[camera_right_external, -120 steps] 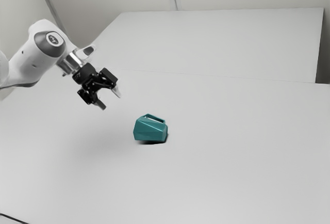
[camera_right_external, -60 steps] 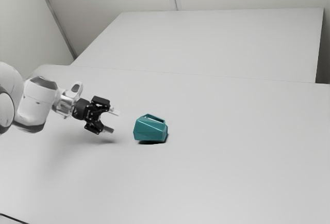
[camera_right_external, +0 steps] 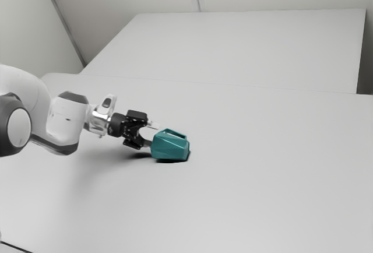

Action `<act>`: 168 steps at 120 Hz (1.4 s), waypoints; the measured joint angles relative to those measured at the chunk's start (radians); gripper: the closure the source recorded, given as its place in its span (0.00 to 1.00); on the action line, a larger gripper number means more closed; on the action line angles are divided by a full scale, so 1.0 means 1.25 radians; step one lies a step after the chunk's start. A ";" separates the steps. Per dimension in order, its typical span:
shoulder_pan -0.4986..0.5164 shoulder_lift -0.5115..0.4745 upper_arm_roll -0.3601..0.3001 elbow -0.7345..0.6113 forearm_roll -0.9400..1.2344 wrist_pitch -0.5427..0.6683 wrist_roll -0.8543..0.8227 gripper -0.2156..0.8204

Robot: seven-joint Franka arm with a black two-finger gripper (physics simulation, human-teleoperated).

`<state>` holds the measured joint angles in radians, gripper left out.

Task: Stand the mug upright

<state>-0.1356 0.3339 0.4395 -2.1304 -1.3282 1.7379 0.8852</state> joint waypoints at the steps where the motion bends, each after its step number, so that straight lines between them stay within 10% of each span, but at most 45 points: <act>1: -0.001 0.000 0.000 0.000 -0.001 0.001 0.001 0.23; 34: -0.019 0.004 -0.028 -0.001 -0.030 0.019 0.033 0.24; 60: -0.019 0.004 -0.029 -0.001 -0.030 0.023 0.045 0.70; 82: -0.018 0.005 -0.029 -0.003 -0.030 0.020 0.050 0.87; 125: -0.021 -0.023 -0.034 0.173 0.097 0.026 0.015 0.95; 168: -0.036 0.005 -0.103 0.348 0.772 0.152 -0.152 0.96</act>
<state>-0.1811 0.3396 0.3111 -1.6958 -0.3629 1.9282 0.6955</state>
